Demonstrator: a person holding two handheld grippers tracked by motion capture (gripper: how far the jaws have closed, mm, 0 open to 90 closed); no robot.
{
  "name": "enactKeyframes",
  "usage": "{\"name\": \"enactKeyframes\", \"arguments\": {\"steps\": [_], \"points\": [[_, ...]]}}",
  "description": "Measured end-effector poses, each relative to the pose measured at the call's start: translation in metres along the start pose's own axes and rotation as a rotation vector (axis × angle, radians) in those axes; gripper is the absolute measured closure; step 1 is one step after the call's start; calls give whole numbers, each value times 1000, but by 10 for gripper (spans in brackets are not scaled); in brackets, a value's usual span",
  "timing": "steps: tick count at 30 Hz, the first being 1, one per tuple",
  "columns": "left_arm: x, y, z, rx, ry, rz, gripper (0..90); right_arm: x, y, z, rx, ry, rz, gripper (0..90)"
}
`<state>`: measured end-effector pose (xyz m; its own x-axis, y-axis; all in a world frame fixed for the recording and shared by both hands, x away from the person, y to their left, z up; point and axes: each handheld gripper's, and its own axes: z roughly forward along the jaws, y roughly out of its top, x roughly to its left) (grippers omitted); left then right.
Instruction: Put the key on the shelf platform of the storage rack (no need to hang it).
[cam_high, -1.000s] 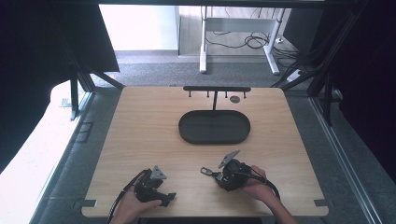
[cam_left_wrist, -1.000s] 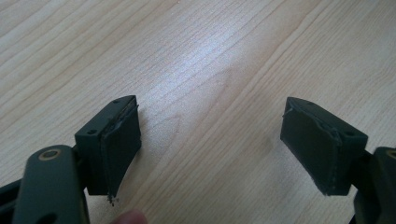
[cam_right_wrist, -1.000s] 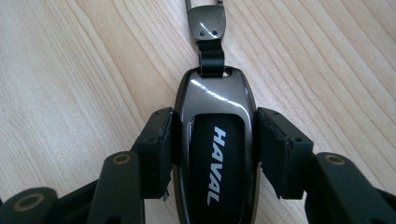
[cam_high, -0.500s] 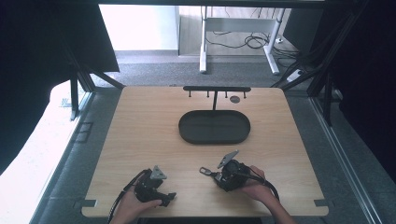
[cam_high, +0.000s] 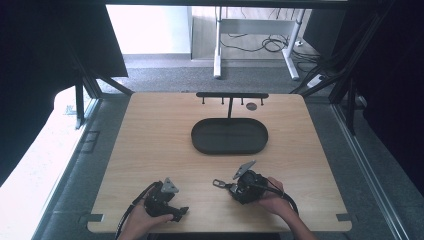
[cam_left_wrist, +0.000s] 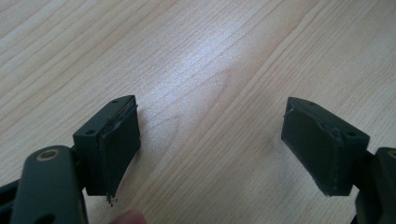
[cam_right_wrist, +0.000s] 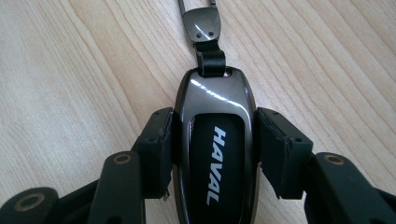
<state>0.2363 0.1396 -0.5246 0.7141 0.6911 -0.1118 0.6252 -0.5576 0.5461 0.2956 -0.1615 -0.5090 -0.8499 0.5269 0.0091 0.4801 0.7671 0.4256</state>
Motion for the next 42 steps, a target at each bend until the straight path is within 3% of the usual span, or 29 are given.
{"name": "enactKeyframes", "arguments": {"steps": [13,22,42], "points": [[1,0,0,-3,1,-3,196,-6,8,-14,-17,-12,-5,495],[1,0,0,-4,3,3,196,-10,25,-26,-37,-28,-19,496],[1,0,0,-5,5,-2,196,-32,52,-47,-71,-61,-5,496]]}}
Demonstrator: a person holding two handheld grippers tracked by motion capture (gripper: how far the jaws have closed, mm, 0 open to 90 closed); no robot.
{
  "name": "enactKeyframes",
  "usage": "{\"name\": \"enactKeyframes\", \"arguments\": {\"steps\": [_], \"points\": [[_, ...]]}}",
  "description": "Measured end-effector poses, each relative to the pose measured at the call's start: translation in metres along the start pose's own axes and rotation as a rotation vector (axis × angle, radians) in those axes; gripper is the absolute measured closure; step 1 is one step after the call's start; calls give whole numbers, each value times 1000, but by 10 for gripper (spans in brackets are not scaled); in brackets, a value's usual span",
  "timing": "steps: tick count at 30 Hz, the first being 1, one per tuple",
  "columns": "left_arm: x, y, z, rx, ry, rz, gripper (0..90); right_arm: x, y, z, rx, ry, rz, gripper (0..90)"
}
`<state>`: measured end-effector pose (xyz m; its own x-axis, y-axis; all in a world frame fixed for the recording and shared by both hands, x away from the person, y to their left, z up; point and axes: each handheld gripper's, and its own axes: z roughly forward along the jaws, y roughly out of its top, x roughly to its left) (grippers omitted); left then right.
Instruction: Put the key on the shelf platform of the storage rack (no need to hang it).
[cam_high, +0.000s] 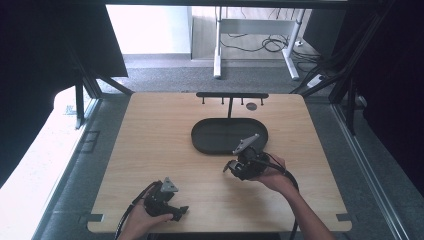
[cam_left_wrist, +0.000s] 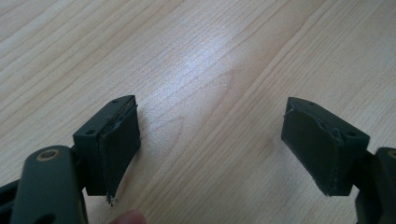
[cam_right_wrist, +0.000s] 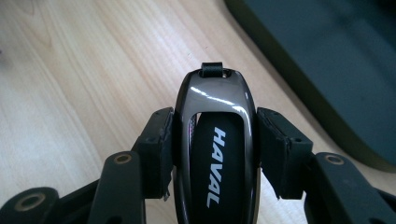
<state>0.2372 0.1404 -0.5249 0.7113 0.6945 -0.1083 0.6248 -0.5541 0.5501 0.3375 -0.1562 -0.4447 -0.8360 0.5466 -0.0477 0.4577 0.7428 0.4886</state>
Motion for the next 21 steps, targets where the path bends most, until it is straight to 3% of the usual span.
{"name": "enactKeyframes", "arguments": {"steps": [9,21], "points": [[1,0,0,-2,-1,-3,196,-16,15,-3,-3,-11,18,495],[2,-1,-1,0,0,1,196,-36,31,6,6,-21,45,495]]}}
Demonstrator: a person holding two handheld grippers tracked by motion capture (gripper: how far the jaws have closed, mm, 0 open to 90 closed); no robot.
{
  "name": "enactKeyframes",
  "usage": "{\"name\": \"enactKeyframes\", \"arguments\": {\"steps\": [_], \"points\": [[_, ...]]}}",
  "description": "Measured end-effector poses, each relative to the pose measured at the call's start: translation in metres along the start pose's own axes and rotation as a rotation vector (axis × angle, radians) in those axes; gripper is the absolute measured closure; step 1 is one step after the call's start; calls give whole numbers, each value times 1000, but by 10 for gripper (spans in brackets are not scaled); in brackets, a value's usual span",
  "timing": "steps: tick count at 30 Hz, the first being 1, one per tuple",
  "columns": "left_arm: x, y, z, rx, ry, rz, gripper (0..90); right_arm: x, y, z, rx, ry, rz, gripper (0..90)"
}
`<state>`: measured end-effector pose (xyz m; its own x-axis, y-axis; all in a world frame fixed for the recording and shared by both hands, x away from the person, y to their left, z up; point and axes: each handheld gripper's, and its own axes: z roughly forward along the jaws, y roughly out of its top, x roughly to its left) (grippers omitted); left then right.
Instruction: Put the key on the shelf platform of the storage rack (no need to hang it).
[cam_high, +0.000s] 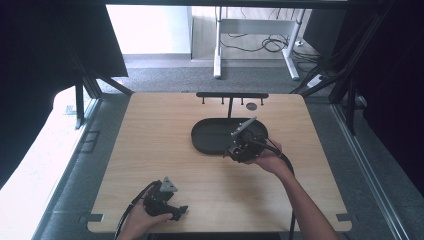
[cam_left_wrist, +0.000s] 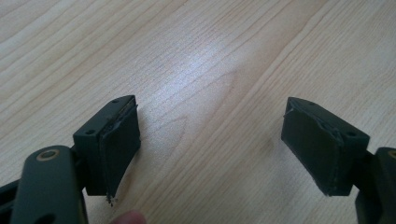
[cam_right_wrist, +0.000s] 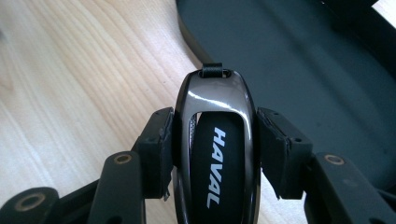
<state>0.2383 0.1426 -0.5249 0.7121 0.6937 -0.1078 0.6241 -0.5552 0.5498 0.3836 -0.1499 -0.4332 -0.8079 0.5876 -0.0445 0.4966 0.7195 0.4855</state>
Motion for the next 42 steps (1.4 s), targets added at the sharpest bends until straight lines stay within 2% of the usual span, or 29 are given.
{"name": "enactKeyframes", "arguments": {"steps": [9,20,42], "points": [[0,0,0,1,-1,-5,196,-11,14,1,-9,-15,5,495],[0,0,-1,3,-1,-6,196,-20,20,5,-14,-27,15,495],[1,0,-1,-1,-4,-7,195,-41,25,43,6,-74,48,494]]}}
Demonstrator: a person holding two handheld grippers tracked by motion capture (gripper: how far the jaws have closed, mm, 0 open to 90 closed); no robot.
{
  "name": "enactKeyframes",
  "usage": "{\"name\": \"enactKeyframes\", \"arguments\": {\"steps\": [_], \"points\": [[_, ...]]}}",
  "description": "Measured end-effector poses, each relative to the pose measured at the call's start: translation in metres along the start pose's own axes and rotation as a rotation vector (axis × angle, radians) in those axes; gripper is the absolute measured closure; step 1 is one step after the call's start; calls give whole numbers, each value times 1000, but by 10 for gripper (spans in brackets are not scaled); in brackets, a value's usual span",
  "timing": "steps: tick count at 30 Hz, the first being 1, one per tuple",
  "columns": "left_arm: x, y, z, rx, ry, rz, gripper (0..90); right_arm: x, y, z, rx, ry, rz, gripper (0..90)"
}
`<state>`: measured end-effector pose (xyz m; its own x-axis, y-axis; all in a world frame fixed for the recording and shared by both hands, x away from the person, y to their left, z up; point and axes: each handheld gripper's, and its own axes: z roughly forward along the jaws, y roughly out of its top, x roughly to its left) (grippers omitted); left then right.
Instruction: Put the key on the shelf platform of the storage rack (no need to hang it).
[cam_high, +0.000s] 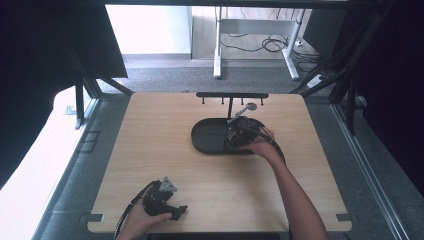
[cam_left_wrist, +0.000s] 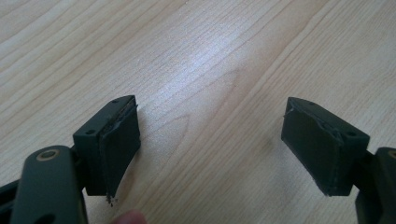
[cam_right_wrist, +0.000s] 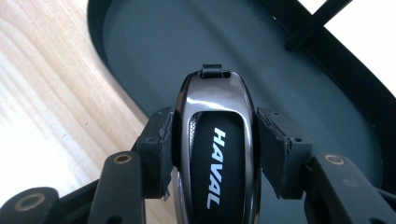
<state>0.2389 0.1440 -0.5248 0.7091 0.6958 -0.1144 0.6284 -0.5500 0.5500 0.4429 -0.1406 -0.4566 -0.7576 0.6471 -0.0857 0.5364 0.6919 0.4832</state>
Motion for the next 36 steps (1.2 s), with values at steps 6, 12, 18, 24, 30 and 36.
{"name": "enactKeyframes", "arguments": {"steps": [6,12,18,24,30,36], "points": [[0,0,0,1,3,3,196,-1,2,7,7,-12,-3,494],[0,0,0,0,1,1,195,-6,-1,15,43,-55,-11,494],[0,0,0,-1,2,2,194,-10,-5,23,74,-68,-17,493],[-1,0,0,0,4,3,191,-8,-6,30,103,-76,-35,493],[-1,0,1,-3,5,2,186,-6,-7,32,104,-76,-28,489],[-1,0,1,2,4,7,186,-5,-9,30,87,-92,-5,434]]}}
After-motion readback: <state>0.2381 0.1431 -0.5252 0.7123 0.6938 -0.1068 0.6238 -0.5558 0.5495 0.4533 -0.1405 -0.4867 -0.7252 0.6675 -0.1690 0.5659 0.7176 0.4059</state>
